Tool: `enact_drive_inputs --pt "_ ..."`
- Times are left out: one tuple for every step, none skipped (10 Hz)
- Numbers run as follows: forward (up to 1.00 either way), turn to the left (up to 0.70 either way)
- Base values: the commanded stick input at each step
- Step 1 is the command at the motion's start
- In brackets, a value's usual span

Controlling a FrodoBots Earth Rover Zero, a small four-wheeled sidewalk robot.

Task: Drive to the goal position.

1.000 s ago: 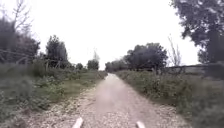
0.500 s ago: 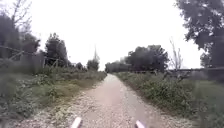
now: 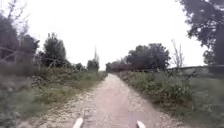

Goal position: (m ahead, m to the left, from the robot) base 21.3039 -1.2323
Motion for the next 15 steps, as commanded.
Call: enact_drive_inputs --pt "0.67 0.00" --pt "0.67 0.00" --pt "0.67 0.00" --pt "0.67 0.00" --pt "0.67 0.00" --pt "0.67 0.00" --pt "0.67 0.00" --pt "0.67 0.00" --pt "0.67 0.00" --pt "0.67 0.00" --pt "0.67 0.00" --pt "0.67 0.00" --pt "0.67 0.00" --pt "0.67 0.00" --pt "0.67 0.00"
